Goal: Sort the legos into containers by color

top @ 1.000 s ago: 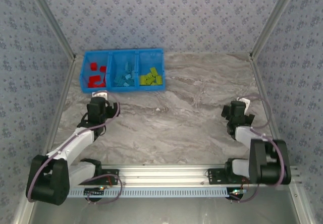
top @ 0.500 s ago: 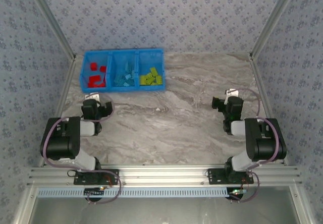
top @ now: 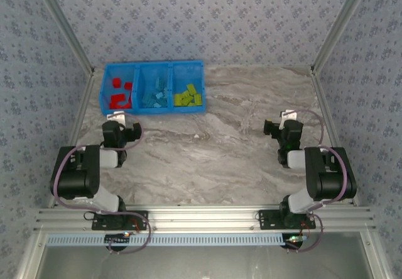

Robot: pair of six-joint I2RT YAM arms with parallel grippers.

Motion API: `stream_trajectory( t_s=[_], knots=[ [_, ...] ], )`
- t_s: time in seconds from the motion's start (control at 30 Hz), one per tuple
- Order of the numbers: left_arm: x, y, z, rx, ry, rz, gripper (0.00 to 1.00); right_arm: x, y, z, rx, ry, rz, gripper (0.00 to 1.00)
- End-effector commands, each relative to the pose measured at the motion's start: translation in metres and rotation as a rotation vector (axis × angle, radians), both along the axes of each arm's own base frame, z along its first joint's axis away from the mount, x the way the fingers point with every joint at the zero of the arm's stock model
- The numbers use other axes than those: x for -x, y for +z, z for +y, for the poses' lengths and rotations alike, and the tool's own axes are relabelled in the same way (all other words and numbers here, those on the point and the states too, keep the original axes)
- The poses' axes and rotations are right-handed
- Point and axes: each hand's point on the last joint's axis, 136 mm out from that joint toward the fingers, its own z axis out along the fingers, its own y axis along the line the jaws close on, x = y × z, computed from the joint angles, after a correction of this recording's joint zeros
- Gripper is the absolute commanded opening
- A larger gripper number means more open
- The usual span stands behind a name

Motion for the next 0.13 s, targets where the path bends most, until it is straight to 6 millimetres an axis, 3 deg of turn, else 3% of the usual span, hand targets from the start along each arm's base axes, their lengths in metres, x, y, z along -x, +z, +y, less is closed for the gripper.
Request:
stream_trajectory(
  t_s=[0.0,0.1],
  knots=[
    [-0.0101,0.0201,-0.0018,-0.008,-0.018,-0.066,0.99,-0.003,0.0049,0.0009,0.015,0.01,-0.023,1.0],
    [-0.0099,0.0198,-0.0019,-0.007,-0.018,-0.065,0.99,-0.003,0.0046,0.0008,0.006,0.014,-0.021,1.0]
  ],
)
